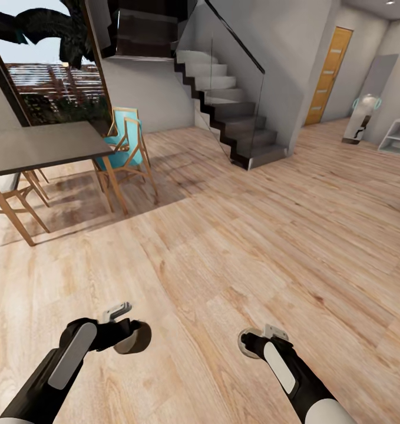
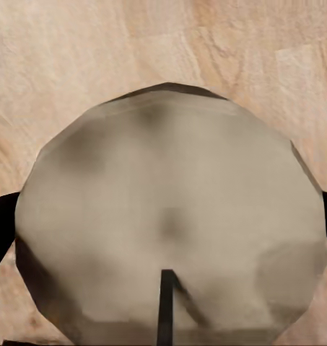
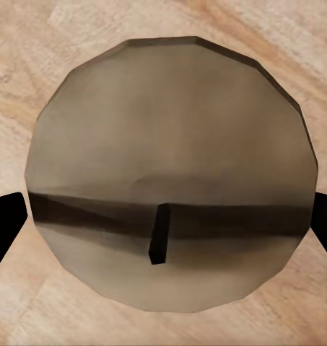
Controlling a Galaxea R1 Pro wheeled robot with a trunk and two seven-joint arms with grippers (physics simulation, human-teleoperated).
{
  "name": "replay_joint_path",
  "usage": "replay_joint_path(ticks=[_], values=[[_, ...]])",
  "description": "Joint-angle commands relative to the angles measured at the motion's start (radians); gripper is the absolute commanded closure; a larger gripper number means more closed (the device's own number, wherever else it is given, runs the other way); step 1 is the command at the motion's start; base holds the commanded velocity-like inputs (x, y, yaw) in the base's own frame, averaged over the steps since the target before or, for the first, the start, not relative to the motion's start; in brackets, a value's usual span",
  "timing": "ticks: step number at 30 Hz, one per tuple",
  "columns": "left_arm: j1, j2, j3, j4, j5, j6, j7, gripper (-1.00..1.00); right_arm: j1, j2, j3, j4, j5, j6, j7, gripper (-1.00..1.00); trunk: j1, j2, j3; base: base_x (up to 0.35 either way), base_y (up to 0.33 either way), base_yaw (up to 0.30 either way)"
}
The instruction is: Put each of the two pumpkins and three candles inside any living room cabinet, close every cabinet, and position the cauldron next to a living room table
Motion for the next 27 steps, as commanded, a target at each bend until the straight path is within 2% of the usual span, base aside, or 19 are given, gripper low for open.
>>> replay_joint_path(ticks=[1,4,7,9,11,24,27], values=[[-0.001,-0.002,-0.003,0.004,0.02,-0.015,0.049,1.0,0.0,-0.001,0.004,-0.002,-0.011,0.002,-0.01,1.0,-0.004,0.007,0.002,0.0,0.0,0.0],[-0.003,-0.007,-0.004,0.011,0.015,-0.03,0.119,1.0,0.0,-0.001,0.004,-0.002,-0.011,0.002,-0.01,1.0,-0.016,0.028,0.012,0.0,0.0,0.0],[-0.003,-0.008,-0.005,0.014,0.003,-0.034,0.139,1.0,0.0,-0.001,0.004,-0.001,-0.011,0.002,-0.01,1.0,-0.027,0.049,0.021,0.0,0.0,0.0],[-0.004,-0.01,-0.004,0.014,-0.031,-0.035,0.146,1.0,0.0,-0.001,0.004,-0.001,-0.011,0.002,-0.01,1.0,-0.035,0.063,0.027,0.0,0.0,0.0],[-0.003,-0.01,-0.004,0.013,-0.039,-0.035,0.147,1.0,0.0,0.0,0.003,-0.001,-0.008,0.002,-0.01,1.0,-0.042,0.077,0.034,0.0,0.0,0.0],[-0.004,-0.009,-0.005,0.013,-0.045,-0.035,0.151,1.0,0.0,0.002,0.003,0.0,-0.013,0.0,-0.01,1.0,-0.092,0.168,0.074,0.0,0.0,0.0],[-0.004,-0.009,-0.005,0.013,-0.044,-0.035,0.193,1.0,0.0,0.002,0.002,0.0,-0.014,0.001,-0.01,1.0,-0.104,0.189,0.084,0.0,0.0,0.0]])
